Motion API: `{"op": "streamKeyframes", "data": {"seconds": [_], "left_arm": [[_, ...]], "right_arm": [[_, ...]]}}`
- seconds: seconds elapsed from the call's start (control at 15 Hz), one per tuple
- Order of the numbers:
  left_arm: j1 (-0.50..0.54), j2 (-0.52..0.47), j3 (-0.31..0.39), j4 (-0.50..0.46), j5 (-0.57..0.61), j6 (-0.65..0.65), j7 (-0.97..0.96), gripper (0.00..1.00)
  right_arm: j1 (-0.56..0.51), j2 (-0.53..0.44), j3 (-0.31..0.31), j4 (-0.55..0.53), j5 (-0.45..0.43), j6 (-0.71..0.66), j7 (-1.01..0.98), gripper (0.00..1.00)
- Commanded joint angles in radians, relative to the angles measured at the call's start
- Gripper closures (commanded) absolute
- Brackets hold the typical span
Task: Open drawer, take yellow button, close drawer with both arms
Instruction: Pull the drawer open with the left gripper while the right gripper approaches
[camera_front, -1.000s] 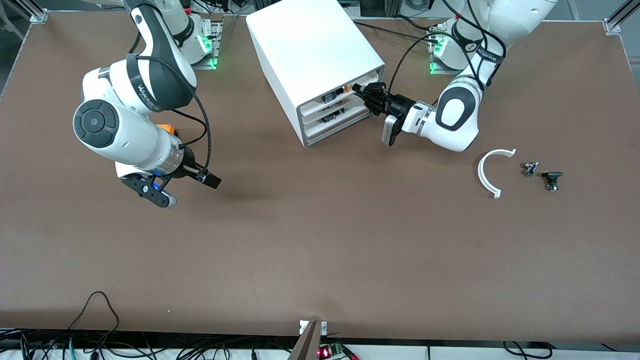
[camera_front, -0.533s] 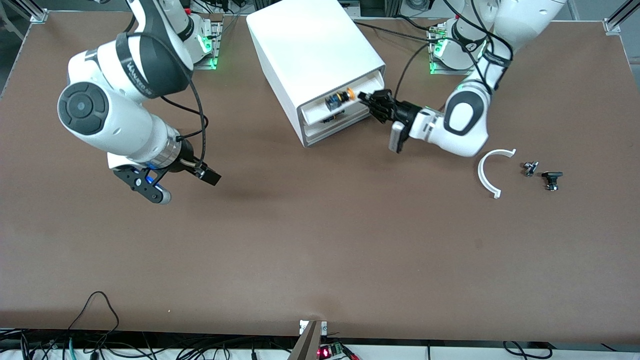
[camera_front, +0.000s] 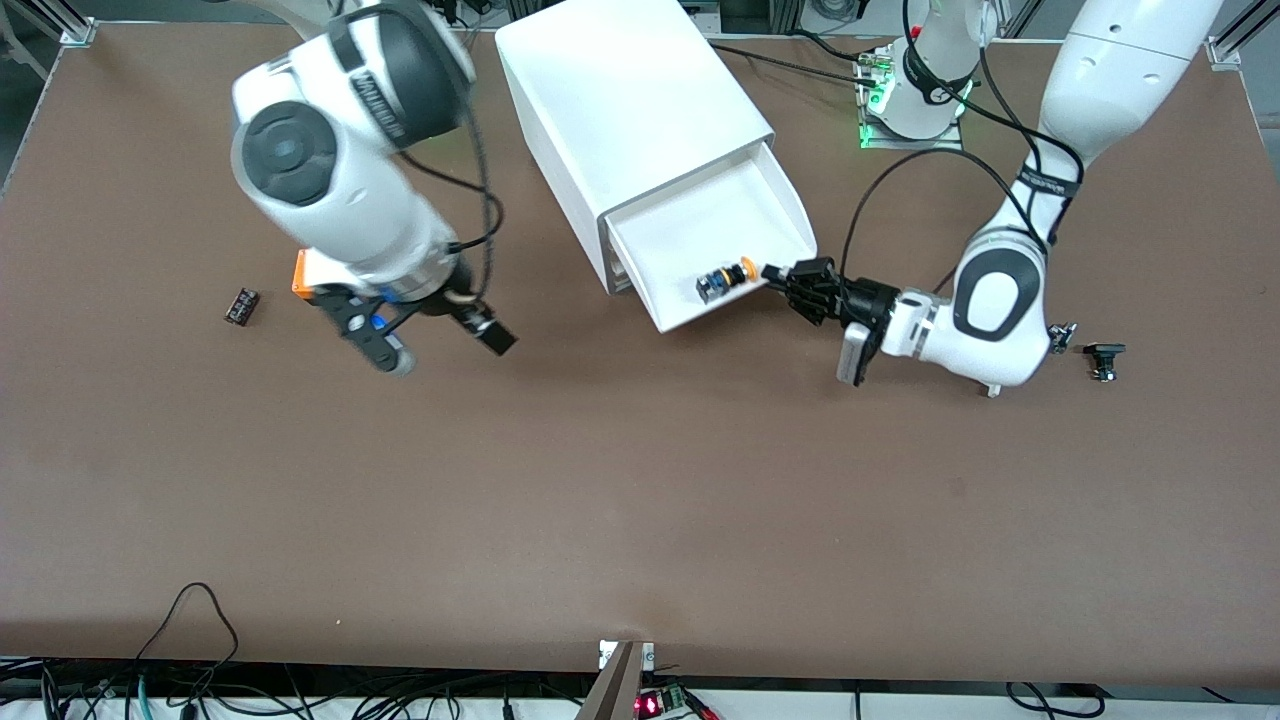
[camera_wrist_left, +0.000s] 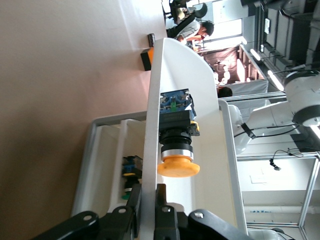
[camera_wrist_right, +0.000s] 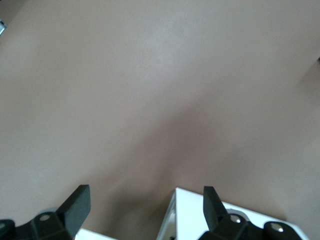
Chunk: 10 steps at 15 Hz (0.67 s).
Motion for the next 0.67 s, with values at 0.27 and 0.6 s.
{"op": "streamKeyframes", "data": {"seconds": [0.27, 0.6], "left_arm": [[0.026, 0.012, 0.005, 0.069, 0.058, -0.027, -0.076, 0.00], [0.028, -0.072, 0.013, 0.235, 0.327, -0.134, -0.420, 0.00]], "right_arm": [[0.162, 0.069, -0.007, 0.050, -0.002, 0.120, 0.341, 0.00], [0.237, 0.184, -0.007, 0.193, -0.002, 0.175, 0.551, 0.00]]}}
